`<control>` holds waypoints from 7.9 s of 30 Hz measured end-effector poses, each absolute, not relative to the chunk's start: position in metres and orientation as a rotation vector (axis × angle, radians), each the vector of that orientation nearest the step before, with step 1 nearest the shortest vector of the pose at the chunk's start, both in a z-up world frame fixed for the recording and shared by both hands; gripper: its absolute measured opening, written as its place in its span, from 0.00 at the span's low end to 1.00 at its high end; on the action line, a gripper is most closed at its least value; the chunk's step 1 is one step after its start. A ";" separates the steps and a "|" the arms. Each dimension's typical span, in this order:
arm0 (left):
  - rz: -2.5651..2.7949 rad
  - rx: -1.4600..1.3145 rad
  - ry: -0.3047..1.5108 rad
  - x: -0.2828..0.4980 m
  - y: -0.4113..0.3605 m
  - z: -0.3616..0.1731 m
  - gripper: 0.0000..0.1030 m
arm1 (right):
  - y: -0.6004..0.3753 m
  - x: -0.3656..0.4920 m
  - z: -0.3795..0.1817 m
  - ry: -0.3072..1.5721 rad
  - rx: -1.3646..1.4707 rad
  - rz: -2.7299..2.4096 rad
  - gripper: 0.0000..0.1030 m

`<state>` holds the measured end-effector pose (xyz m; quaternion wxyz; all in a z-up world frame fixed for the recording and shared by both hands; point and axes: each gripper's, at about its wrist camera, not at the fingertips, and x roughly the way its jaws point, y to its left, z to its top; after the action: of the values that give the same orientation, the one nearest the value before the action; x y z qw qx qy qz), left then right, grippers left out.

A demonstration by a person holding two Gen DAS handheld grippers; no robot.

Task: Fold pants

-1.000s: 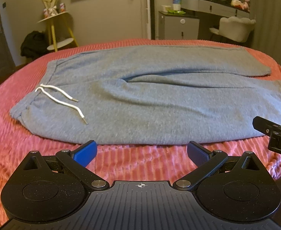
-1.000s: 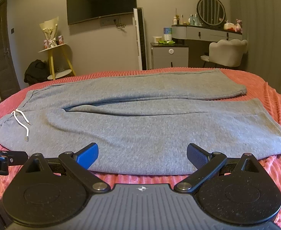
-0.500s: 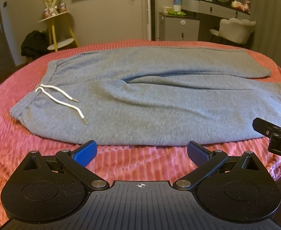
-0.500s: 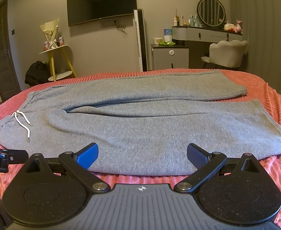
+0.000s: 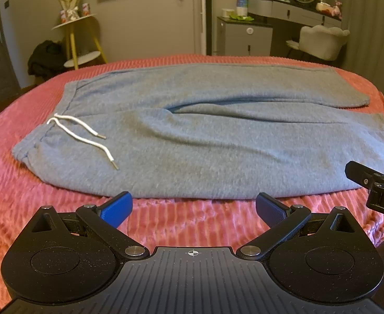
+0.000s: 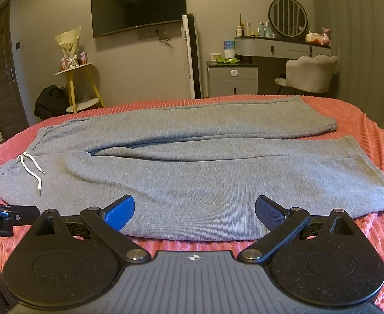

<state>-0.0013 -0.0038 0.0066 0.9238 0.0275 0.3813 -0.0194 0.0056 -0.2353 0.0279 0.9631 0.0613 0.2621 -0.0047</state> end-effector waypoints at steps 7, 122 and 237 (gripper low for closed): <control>-0.039 0.056 0.784 -0.001 -0.005 0.005 1.00 | -0.235 0.005 0.029 0.526 0.125 -0.011 0.96; 0.309 -0.141 0.610 0.216 0.073 -0.107 1.00 | -0.466 0.495 0.012 0.742 0.573 -0.384 0.54; 0.225 0.122 0.729 0.236 0.031 -0.051 0.71 | -0.295 0.167 -0.057 0.552 0.125 0.035 0.22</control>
<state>0.2358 0.0314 -0.0511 0.9263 0.0593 0.3555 0.1096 0.1670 -0.2954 -0.0570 0.9601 0.0615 0.2724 0.0174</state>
